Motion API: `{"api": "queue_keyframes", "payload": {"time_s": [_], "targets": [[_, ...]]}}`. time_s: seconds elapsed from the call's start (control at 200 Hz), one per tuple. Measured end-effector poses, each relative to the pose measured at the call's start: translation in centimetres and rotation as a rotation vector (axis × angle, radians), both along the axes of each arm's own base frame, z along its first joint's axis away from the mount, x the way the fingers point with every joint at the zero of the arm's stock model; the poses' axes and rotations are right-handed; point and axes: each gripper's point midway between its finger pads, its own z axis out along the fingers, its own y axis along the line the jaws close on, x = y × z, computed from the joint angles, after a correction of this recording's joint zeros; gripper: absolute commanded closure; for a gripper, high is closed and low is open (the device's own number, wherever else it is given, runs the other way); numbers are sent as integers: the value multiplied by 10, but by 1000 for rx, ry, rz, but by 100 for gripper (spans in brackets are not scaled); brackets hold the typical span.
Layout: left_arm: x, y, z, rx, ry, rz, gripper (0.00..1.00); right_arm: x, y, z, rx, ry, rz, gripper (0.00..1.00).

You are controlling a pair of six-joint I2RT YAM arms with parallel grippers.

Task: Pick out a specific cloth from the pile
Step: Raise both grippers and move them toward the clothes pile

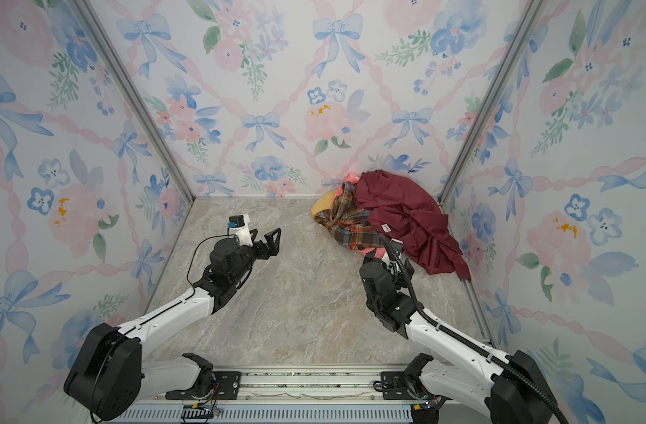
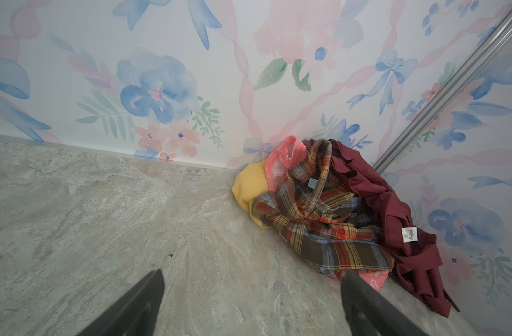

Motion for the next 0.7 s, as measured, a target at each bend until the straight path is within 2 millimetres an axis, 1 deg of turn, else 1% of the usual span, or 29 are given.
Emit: {"api": "queue_keyframes", "payload": {"time_s": [0.155,0.285,0.4,0.7], "targets": [[0,-6,7,-20,-3,-25,3,2,9,-14,60,66,6,1],[-1,-9,5,-26,7,-41,3,5,20,-31,101,121,39,0],[-5,-17,5,-31,11,-70,3,9,25,-46,148,169,60,0],[-16,-39,9,-49,13,-150,5,28,14,-90,336,302,43,3]]}}
